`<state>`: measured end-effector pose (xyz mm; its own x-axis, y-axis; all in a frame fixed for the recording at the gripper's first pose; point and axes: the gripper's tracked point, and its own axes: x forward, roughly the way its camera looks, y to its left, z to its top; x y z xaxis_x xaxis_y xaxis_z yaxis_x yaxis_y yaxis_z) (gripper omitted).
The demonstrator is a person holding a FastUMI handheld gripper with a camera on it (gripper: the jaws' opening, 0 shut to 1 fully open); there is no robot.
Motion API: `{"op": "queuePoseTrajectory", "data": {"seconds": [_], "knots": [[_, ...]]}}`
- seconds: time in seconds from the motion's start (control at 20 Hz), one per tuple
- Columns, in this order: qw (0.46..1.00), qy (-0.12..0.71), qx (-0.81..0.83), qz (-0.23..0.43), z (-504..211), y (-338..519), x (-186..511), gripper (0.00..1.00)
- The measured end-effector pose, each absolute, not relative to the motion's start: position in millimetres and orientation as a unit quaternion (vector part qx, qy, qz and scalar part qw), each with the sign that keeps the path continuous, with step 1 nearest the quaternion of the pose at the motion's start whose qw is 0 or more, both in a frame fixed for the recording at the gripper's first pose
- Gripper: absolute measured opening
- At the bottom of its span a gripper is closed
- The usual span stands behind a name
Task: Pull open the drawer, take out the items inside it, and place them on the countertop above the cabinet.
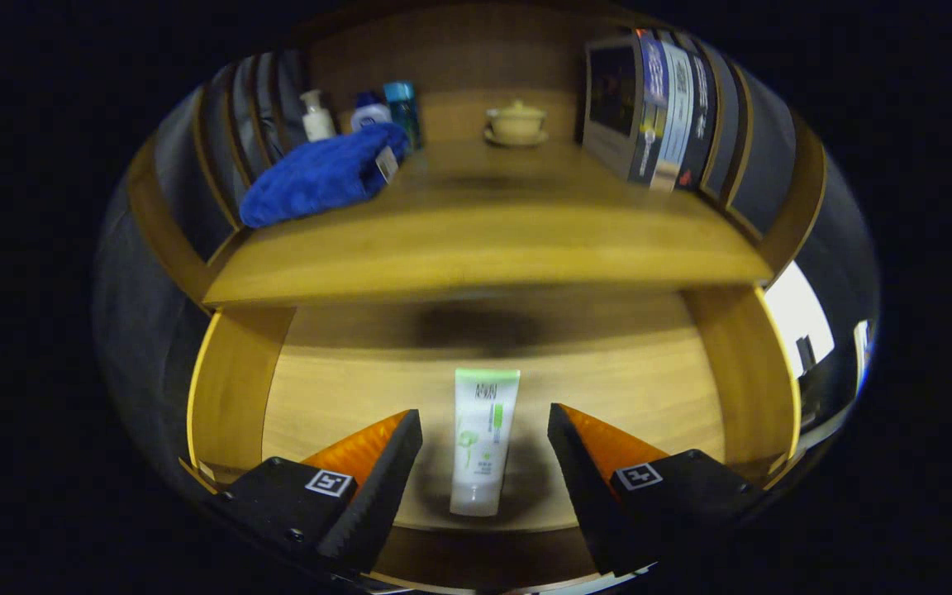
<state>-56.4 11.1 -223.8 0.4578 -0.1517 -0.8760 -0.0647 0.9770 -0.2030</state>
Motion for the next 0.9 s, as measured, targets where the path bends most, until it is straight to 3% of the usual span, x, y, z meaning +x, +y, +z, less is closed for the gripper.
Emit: {"op": "queuePoseTrajectory", "data": {"seconds": [0.3, 0.5, 0.6, 0.7, 0.9], "knots": [[0.812, 0.572, -0.116, -0.032, -262.5, 3.9, -65.8, 1.0], [0.79, 0.597, -0.137, -0.004, -276.3, 12.3, -75.0, 0.81], [0.793, 0.592, -0.14, 0.0, -271.2, 16.2, -71.7, 0.62], [0.802, 0.581, -0.139, -0.005, -264.3, 20.3, -69.6, 0.55], [0.821, 0.558, -0.124, 0.006, -238.8, 33.7, -61.2, 0.53]]}}
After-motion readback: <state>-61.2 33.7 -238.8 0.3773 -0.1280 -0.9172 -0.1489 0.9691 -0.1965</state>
